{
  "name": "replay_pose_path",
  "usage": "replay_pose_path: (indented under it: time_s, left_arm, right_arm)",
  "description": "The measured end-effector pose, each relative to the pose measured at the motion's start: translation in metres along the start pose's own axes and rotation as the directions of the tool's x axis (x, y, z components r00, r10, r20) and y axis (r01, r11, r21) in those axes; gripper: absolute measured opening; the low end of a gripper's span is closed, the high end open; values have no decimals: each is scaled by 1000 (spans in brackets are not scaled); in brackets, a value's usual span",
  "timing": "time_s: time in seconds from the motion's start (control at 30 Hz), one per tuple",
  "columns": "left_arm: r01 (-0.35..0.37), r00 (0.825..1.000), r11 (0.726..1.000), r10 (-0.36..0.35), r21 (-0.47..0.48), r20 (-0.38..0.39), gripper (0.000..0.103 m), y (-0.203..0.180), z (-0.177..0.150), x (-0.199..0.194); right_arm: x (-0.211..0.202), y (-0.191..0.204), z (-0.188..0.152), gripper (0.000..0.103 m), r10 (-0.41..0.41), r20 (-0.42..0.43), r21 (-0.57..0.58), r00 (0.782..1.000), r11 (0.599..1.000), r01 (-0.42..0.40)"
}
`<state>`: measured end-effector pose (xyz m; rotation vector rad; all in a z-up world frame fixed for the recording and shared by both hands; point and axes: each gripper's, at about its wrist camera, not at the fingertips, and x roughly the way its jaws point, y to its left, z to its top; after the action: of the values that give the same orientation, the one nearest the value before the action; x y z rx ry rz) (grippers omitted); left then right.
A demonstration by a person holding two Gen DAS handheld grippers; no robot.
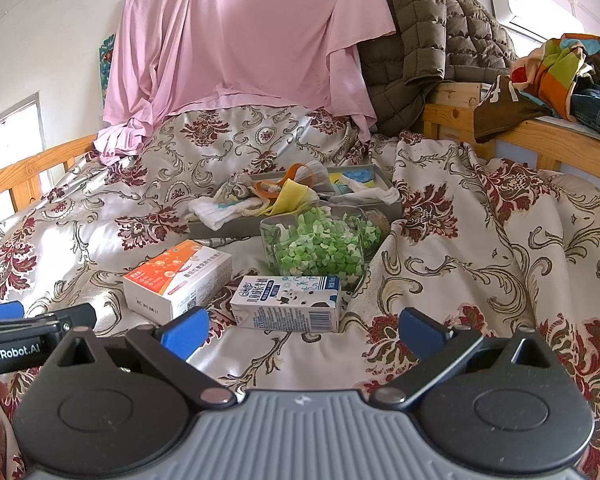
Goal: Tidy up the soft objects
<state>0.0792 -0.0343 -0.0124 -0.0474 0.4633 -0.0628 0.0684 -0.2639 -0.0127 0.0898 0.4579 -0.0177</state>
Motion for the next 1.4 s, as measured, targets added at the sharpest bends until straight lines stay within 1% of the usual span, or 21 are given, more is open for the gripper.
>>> replay_pose_path:
  time_s: [0.07, 0.2, 0.27, 0.4, 0.57, 0.83, 1.4]
  left_arm:
    - [-8, 1000, 1000, 8, 6, 3, 102, 0, 0, 0]
    - [-74, 997, 997, 74, 31, -13, 102, -7, -4, 0]
    - [-82, 997, 996, 83, 34, -7, 102, -7, -4, -1]
    - [-85, 996, 996, 85, 40, 2, 102, -7, -1, -4]
    - [-68, 998, 997, 67, 37, 8, 102, -6, 1, -6]
    - [-69, 998, 997, 68, 39, 9, 102, -6, 1, -5]
    - [-66, 998, 996, 65, 56, 8, 102, -7, 2, -6]
  right_arm:
    - [0, 1, -1, 103, 0, 0, -1, 1000, 1000, 0]
    - [0, 1, -1, 103, 0, 0, 0, 1000, 1000, 0]
    - [0, 1, -1, 103, 0, -1, -1, 1000, 1000, 0]
    - [0, 1, -1, 103, 0, -1, -1, 1000, 1000, 0]
    - [0, 0, 0, 103, 0, -1, -1, 1000, 1000, 0]
    - [1, 4, -8, 103, 4, -9, -5, 1000, 1000, -4]
    - [1, 3, -6, 103, 5, -12, -6, 1000, 1000, -5]
